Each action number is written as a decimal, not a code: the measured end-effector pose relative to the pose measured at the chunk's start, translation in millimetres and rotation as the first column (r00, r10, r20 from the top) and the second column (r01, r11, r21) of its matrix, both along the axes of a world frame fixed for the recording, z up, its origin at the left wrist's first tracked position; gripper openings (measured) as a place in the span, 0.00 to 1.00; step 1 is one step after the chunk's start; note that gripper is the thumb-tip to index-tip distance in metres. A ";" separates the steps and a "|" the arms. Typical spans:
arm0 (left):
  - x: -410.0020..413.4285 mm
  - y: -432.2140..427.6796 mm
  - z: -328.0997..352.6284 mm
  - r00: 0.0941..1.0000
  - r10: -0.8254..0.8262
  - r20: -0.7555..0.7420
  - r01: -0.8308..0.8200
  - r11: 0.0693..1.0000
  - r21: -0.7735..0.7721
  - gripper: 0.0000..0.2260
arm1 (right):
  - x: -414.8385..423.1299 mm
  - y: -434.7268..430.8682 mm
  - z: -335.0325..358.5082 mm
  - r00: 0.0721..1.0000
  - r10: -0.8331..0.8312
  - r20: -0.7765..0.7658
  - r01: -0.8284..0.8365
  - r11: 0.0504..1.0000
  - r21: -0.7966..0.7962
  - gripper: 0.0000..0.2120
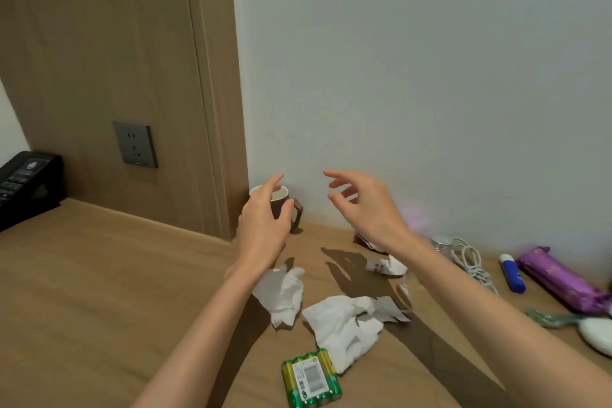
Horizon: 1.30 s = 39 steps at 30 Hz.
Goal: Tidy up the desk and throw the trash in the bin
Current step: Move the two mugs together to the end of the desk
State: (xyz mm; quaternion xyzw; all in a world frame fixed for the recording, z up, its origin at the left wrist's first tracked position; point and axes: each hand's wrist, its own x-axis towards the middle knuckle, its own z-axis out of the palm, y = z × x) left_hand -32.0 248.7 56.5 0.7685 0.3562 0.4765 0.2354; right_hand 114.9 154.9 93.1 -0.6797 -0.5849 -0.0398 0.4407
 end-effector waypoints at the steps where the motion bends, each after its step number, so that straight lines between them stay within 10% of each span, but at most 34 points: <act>1: 3.0 -13.2 10.9 0.999 -0.037 0.032 0.037 0.999 0.005 0.19 | 2.9 -20.4 6.5 1.000 -0.004 0.003 0.004 1.000 0.025 0.16; 23: 256.0 -254.4 0.2 0.656 -0.716 -0.239 0.665 0.698 -0.265 0.24 | 224.7 -358.3 -51.3 0.699 -0.685 -0.204 0.700 0.715 -0.003 0.12; 39: 361.2 -270.8 -37.5 0.566 -0.769 -0.299 0.740 0.633 -0.228 0.25 | 280.0 -346.5 -58.8 0.700 -0.524 -0.486 0.388 0.850 -0.357 0.13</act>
